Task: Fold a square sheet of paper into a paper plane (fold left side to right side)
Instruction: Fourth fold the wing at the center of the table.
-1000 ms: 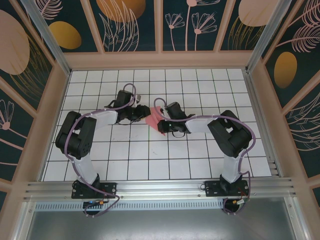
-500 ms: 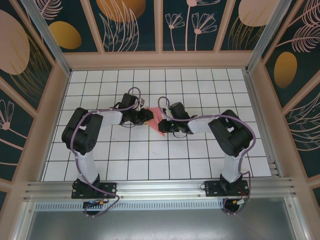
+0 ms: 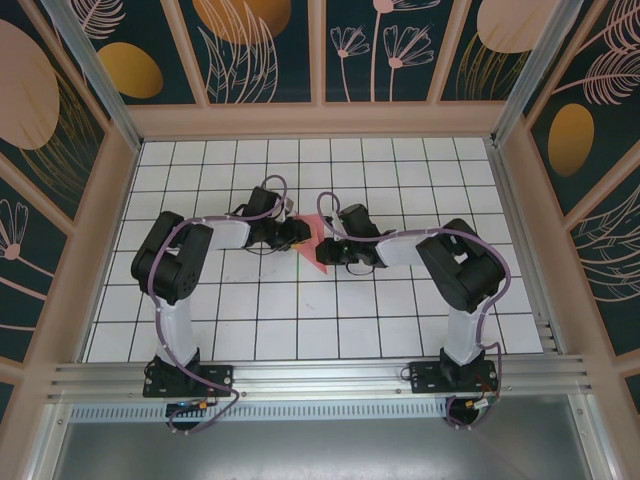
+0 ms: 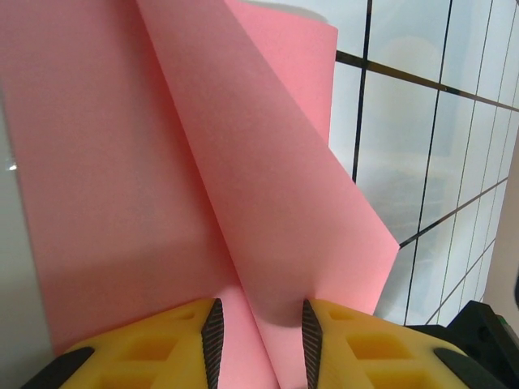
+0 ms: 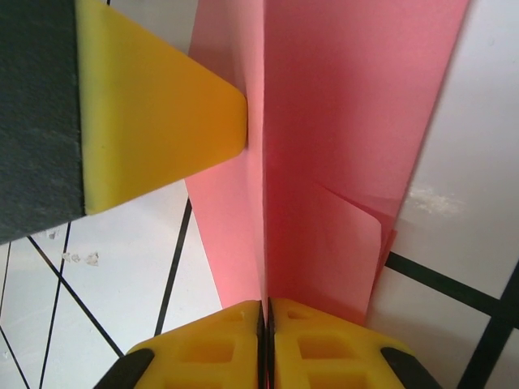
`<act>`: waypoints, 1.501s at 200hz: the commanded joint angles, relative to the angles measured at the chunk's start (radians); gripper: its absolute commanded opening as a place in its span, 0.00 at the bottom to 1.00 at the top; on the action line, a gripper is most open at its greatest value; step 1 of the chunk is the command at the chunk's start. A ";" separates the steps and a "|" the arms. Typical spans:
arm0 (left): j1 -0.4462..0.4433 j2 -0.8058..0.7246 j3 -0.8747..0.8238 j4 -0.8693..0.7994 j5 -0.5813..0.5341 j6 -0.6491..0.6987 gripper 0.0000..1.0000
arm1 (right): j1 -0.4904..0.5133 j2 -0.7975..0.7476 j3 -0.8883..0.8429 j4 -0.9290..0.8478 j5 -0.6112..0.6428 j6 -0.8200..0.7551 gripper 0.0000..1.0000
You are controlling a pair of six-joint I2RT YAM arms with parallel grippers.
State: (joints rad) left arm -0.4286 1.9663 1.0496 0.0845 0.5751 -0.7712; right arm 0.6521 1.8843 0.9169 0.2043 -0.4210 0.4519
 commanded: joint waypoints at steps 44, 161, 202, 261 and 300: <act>-0.012 0.056 0.043 -0.093 -0.072 0.064 0.35 | -0.009 0.018 0.006 0.012 -0.028 0.007 0.18; -0.013 0.066 0.041 -0.127 -0.117 0.082 0.34 | -0.045 -0.079 -0.002 0.004 -0.062 0.000 0.31; -0.013 0.062 0.038 -0.127 -0.119 0.084 0.34 | -0.099 -0.103 0.010 0.018 -0.129 0.008 0.38; -0.013 0.055 0.035 -0.127 -0.122 0.084 0.34 | -0.140 0.047 0.170 -0.036 -0.183 0.008 0.37; -0.013 0.052 0.035 -0.127 -0.121 0.083 0.34 | -0.140 0.112 0.225 -0.048 -0.191 0.011 0.36</act>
State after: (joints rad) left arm -0.4389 1.9850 1.0962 0.0158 0.5381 -0.7238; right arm 0.5102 1.9633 1.0988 0.1764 -0.5781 0.4545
